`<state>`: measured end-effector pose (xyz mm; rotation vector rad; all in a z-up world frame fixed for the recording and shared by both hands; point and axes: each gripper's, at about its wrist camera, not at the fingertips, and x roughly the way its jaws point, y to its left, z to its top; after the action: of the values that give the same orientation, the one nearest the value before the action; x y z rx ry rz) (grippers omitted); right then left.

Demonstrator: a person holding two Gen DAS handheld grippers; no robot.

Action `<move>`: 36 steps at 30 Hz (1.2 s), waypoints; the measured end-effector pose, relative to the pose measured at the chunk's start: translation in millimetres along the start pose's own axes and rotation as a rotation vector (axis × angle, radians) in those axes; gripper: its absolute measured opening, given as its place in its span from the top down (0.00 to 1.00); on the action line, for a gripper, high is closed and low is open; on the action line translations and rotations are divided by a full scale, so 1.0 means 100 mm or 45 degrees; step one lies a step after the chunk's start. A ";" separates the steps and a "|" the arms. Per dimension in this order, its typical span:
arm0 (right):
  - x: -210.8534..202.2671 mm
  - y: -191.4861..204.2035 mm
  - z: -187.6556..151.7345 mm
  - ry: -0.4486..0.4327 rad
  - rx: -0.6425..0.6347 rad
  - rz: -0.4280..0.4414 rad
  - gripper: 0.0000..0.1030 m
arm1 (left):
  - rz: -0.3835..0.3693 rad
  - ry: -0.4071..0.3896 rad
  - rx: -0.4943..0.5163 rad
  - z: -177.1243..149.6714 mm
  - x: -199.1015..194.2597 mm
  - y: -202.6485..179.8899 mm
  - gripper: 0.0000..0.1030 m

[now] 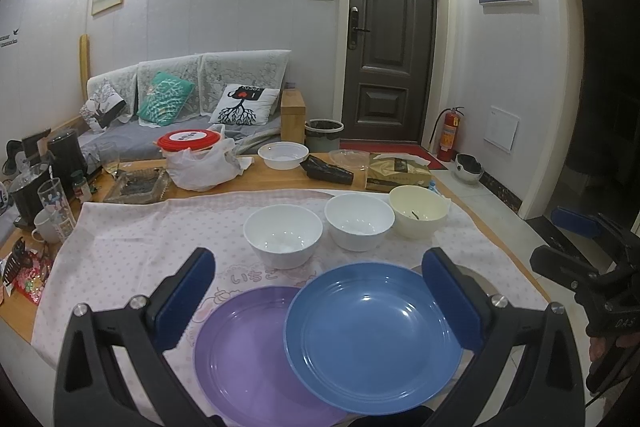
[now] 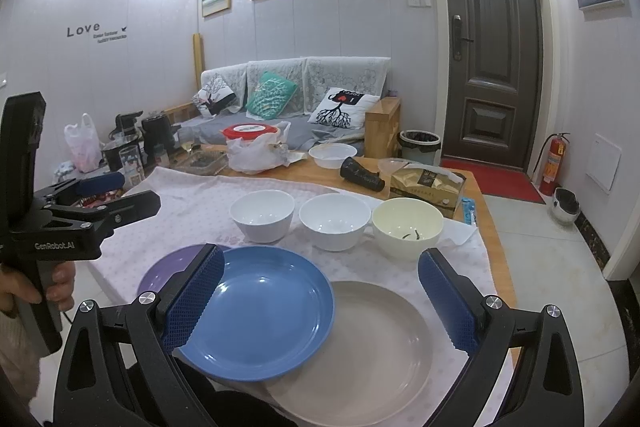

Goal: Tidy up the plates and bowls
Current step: 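Move both tools toward the blue plate, then grasp the blue plate rim with both tools and lift it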

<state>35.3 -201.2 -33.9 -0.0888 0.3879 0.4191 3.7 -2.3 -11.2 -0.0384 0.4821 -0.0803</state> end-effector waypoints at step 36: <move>0.67 -0.12 -0.38 0.271 0.088 0.078 0.18 | -0.191 0.257 -0.082 -0.40 0.64 0.35 0.14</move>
<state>83.1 -192.6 -95.2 -0.0544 0.6159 0.4581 43.9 25.9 -78.4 -0.1302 0.6833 -0.2171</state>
